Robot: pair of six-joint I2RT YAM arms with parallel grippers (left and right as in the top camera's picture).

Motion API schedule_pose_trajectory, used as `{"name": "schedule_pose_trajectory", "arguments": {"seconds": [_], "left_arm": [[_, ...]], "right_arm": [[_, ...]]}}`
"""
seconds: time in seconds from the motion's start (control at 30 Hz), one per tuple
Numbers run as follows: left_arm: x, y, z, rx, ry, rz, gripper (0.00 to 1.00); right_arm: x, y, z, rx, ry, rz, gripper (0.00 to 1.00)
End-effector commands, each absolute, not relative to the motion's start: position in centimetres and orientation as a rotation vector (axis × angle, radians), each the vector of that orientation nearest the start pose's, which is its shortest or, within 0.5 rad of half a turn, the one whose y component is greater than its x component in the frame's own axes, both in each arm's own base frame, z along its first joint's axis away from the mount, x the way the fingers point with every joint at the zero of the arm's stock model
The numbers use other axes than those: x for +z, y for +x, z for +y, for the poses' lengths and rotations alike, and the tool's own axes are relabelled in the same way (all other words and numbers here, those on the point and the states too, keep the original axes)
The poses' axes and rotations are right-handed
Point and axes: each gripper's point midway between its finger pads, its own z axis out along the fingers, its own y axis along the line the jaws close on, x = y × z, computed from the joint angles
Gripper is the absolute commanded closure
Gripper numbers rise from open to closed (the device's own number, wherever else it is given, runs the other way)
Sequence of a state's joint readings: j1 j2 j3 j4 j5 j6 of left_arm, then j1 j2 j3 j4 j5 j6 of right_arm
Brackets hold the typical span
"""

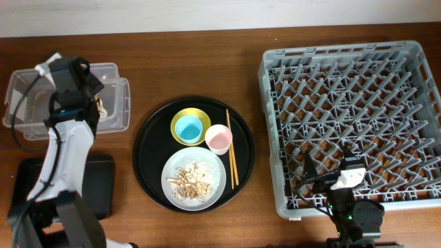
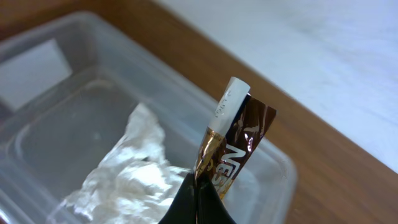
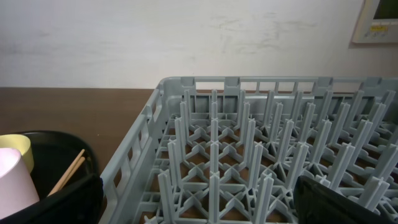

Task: Sort waste into correct bins and load items into the dishwasher rack
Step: 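Carry the wrapper with the left gripper and release it into the bin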

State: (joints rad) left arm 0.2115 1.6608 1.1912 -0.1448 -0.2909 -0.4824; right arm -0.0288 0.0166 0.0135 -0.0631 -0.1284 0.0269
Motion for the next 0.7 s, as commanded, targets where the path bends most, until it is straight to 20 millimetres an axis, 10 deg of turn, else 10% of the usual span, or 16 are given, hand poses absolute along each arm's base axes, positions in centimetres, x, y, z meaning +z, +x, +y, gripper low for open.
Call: {"name": "schedule_pose_trajectory", "arguments": {"seconds": [0.0, 0.13, 0.37, 0.53, 0.67], "left_arm": [[17.1, 45.5, 17.8, 0.081, -1.189, 1.824, 0.94], [17.8, 45.2, 19.8, 0.055, -1.264, 1.731, 0.39], [20.4, 44.4, 17.4, -0.081, -1.212, 1.779, 0.38], [25.7, 41.3, 9.5, -0.466, -0.984, 1.933, 0.20], [26.4, 35.8, 3.6, -0.648, -0.844, 2.132, 0.19]], "right_arm": [[15.8, 24.6, 1.2, 0.098, -0.034, 1.642, 0.02], [15.8, 24.6, 1.2, 0.098, -0.034, 1.642, 0.02], [15.8, 24.6, 1.2, 0.098, -0.034, 1.642, 0.02], [15.8, 24.6, 1.2, 0.098, -0.034, 1.642, 0.01], [15.8, 24.6, 1.2, 0.098, -0.034, 1.642, 0.02]]}}
